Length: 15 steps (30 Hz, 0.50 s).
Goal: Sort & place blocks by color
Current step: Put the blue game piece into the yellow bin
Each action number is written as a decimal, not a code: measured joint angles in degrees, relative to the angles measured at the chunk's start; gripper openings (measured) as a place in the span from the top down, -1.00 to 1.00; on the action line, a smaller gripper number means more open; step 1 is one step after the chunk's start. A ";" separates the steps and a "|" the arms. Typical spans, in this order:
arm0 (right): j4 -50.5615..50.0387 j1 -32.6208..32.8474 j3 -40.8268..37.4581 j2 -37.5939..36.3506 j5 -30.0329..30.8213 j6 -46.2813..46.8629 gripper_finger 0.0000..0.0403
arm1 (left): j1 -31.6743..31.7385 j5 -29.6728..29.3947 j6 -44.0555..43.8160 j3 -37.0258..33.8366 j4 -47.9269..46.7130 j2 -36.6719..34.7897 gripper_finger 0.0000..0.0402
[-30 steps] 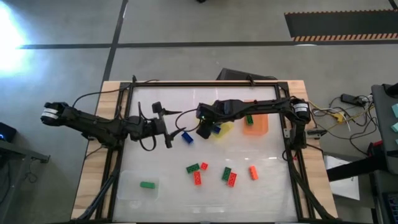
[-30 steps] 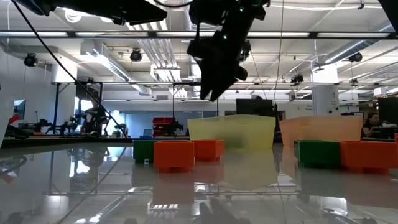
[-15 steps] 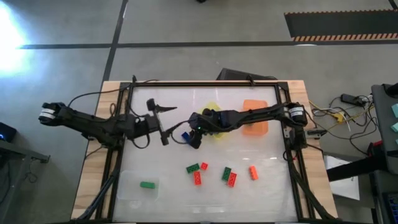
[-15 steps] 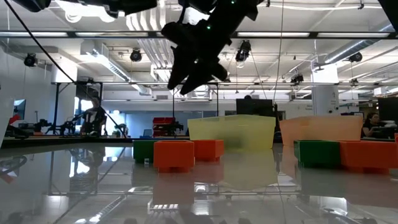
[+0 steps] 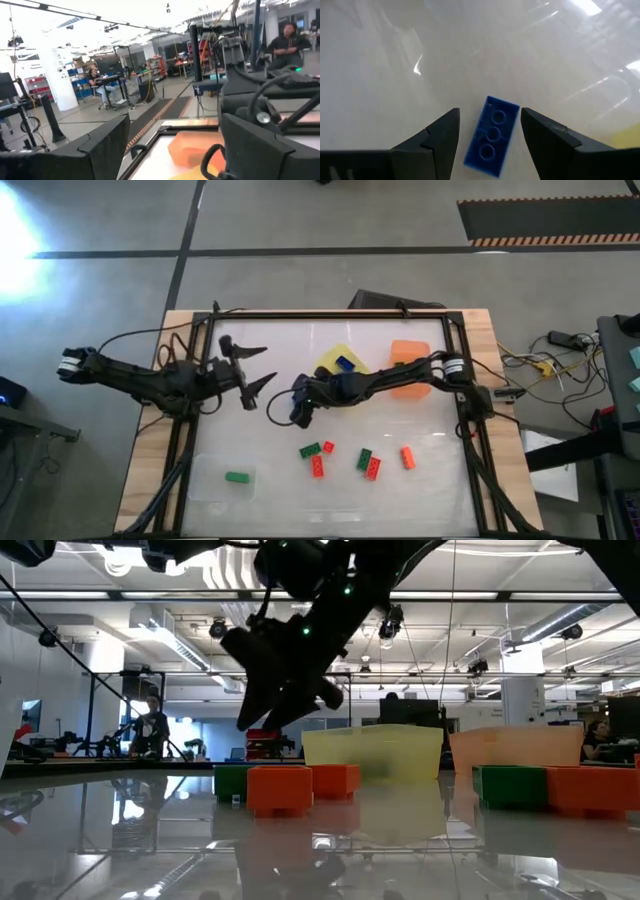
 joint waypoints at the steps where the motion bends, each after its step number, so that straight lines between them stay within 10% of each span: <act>1: 0.07 0.00 0.65 0.91 0.12 -0.01 0.00 | 0.00 0.01 -0.06 -0.03 0.08 -0.29 -0.47; 15: -18.73 0.35 16.54 10.87 5.47 0.95 0.00 | 0.02 0.07 -0.17 0.00 0.35 0.79 -0.47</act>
